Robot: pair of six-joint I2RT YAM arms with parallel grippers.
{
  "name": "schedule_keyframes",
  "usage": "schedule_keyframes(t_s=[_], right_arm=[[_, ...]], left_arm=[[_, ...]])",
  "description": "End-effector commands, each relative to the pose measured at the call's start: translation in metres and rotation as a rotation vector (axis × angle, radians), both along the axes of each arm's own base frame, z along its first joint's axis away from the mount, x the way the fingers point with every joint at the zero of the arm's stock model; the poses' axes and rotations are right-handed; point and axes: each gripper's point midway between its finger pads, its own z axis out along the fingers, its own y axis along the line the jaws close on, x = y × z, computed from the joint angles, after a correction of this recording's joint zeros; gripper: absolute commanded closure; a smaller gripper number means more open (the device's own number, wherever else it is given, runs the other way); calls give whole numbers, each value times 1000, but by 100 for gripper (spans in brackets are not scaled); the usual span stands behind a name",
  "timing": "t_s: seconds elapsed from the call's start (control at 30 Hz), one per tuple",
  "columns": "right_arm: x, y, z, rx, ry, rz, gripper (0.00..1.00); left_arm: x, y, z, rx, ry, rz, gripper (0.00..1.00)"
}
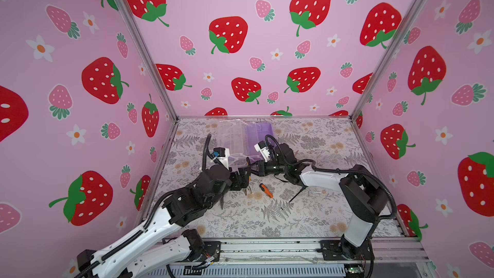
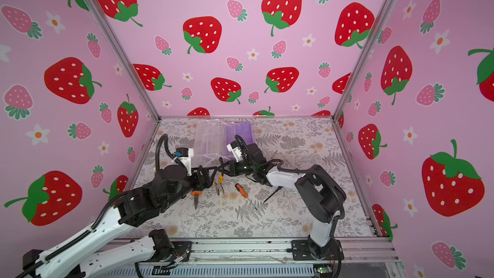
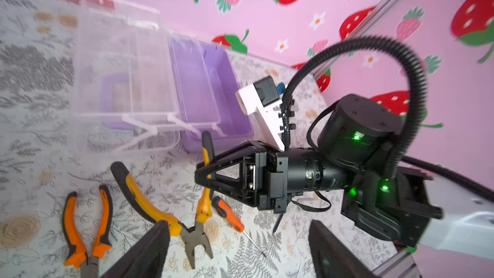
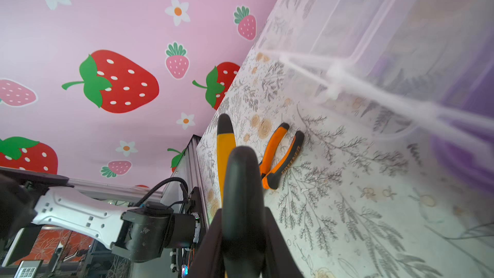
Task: Pack the tool kit
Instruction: 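Grasp the yellow pliers with the right gripper and lift them, then carry the yellow pliers into the lavender box with the right gripper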
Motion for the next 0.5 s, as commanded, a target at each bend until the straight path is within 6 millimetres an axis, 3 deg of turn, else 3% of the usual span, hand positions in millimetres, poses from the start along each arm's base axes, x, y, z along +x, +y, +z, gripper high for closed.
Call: schedule_keyframes(t_s=[0.0, 0.1, 0.23, 0.33, 0.47], right_arm=[[39, -27, 58, 68, -126, -101, 96], [68, -58, 65, 53, -130, -187, 96], [97, -91, 78, 47, -146, -277, 96], [120, -111, 81, 17, -161, -363, 96], [155, -131, 70, -102, -182, -505, 98]], left_arm=[[-4, 47, 11, 91, -69, 139, 12], [-11, 74, 12, 124, -88, 214, 10], [-19, 96, 9, 142, -93, 271, 9], [-21, 104, 5, 154, -97, 293, 9], [-20, 105, -2, 177, -84, 302, 8]])
